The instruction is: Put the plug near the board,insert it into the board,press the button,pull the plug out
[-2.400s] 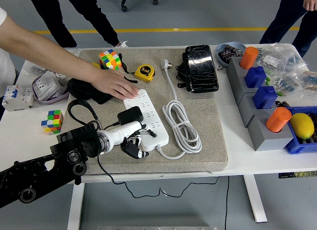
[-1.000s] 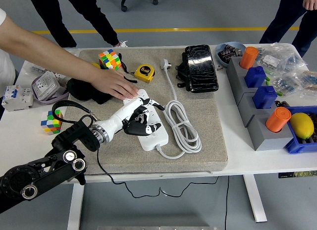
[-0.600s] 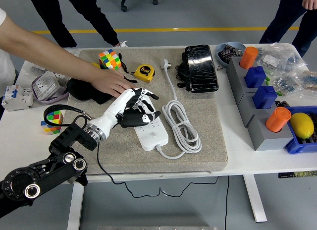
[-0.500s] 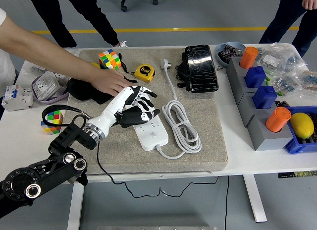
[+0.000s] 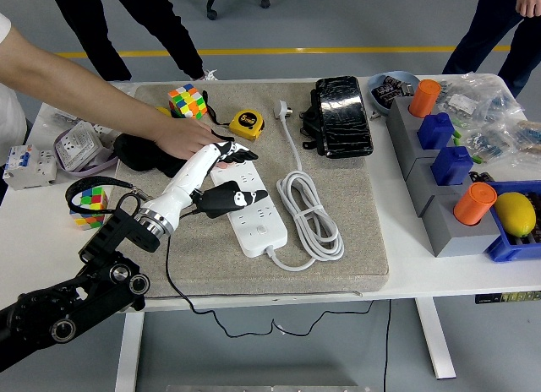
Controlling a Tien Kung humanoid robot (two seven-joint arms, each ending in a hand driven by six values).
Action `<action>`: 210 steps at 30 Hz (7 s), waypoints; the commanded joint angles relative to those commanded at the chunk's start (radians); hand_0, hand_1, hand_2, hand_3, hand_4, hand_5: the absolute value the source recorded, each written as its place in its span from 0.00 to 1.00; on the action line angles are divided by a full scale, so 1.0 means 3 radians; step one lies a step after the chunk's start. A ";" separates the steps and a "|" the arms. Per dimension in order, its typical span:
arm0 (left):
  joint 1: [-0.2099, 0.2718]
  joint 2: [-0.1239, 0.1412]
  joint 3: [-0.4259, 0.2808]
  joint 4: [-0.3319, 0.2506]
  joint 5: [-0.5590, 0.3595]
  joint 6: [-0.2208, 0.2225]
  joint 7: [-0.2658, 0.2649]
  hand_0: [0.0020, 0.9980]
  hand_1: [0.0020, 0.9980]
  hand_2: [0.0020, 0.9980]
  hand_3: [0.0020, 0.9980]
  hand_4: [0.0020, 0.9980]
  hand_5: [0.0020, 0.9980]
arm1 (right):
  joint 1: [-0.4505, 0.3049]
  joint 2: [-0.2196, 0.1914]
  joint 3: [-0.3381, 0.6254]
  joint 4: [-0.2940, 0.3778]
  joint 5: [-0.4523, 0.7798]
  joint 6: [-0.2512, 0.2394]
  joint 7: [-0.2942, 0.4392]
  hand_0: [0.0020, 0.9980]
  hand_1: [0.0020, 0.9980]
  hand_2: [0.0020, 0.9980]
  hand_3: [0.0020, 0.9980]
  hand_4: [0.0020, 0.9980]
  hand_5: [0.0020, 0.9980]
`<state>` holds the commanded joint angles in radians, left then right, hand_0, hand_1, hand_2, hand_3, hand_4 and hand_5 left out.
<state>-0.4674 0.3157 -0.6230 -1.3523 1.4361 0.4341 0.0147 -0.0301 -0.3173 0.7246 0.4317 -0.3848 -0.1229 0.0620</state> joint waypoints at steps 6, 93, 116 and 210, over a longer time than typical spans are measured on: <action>-0.0002 -0.0009 -0.0017 0.0055 0.0249 -0.0025 0.0139 0.80 0.80 0.84 0.82 1.00 0.36 | -0.0002 0.0004 0.0017 0.0000 -0.0003 0.0000 0.0000 0.57 0.65 0.64 0.54 0.93 0.49; -0.0144 -0.0057 0.0127 0.0613 0.0833 -0.0150 0.0505 0.31 0.46 0.50 0.55 0.81 0.00 | 0.0002 -0.0009 0.0030 0.0021 -0.0029 -0.0001 0.0007 0.57 0.65 0.64 0.54 0.92 0.48; -0.0138 -0.0058 0.0185 0.0664 0.0628 0.0045 0.0247 0.27 0.42 0.46 0.54 0.75 0.00 | 0.0001 -0.0003 0.0039 0.0022 -0.0029 0.0000 0.0011 0.57 0.65 0.63 0.54 0.92 0.47; 0.0065 0.0008 -0.0081 0.1164 0.0169 0.0307 -0.0179 0.31 0.49 0.52 0.55 0.75 0.00 | -0.0001 -0.0008 0.0040 0.0033 -0.0032 0.0000 0.0006 0.57 0.65 0.63 0.54 0.92 0.47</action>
<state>-0.4480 0.3182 -0.6474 -1.0031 1.4867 0.5261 -0.0390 -0.0304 -0.3198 0.7367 0.4416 -0.3945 -0.1230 0.0638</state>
